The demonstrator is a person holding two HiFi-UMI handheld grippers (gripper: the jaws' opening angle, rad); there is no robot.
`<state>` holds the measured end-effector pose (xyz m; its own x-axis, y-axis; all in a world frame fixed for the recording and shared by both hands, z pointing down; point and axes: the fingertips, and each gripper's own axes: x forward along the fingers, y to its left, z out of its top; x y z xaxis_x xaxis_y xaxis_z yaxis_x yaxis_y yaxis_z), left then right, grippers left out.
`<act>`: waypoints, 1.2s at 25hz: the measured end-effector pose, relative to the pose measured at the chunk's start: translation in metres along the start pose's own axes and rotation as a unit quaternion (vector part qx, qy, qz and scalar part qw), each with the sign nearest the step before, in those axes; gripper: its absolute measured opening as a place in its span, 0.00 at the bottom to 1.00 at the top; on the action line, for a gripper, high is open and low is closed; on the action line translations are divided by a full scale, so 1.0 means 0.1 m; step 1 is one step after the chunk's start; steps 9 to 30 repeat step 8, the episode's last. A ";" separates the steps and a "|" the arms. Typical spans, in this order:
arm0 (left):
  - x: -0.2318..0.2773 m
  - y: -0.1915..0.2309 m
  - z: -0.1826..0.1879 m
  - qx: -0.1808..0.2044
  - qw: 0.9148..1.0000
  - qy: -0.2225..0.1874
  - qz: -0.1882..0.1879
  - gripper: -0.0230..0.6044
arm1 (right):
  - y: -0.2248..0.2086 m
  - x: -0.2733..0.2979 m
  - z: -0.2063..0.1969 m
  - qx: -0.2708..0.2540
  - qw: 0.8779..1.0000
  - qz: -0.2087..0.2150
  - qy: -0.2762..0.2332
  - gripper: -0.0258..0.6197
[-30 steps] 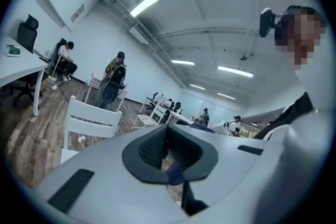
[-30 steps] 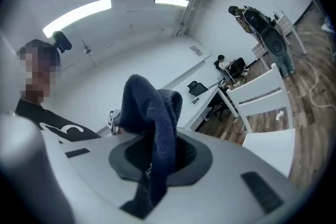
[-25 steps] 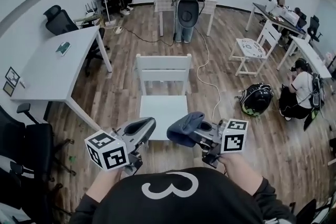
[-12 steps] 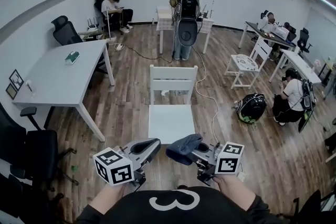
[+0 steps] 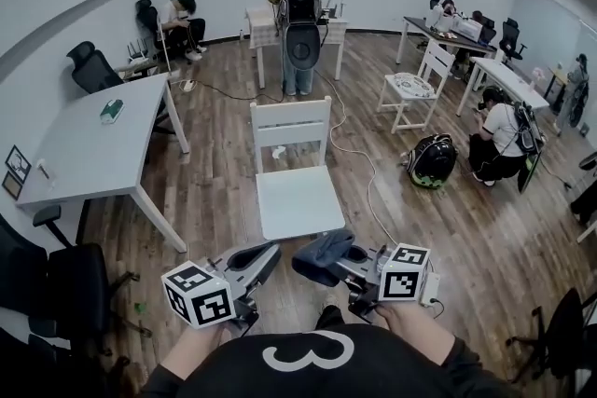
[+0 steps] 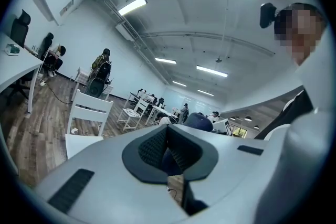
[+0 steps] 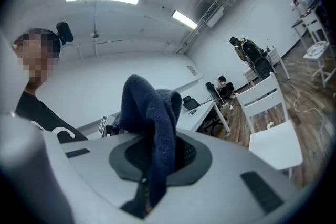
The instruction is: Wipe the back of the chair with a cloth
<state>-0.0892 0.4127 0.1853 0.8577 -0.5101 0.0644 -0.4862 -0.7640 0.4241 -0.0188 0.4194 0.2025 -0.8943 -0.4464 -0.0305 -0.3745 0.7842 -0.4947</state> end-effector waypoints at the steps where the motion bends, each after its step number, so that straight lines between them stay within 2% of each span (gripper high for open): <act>1: 0.00 -0.01 -0.02 0.000 1.000 0.001 -0.001 0.06 | -0.01 -0.02 -0.02 0.003 1.000 -0.002 -0.003 0.12; 8: -0.29 0.24 0.33 -0.023 1.000 0.009 -0.011 0.06 | 0.13 0.43 0.22 0.010 1.000 -0.023 -0.005 0.12; 30: -0.29 0.24 0.33 -0.023 1.000 0.009 -0.011 0.06 | 0.13 0.43 0.22 0.010 1.000 -0.023 -0.005 0.12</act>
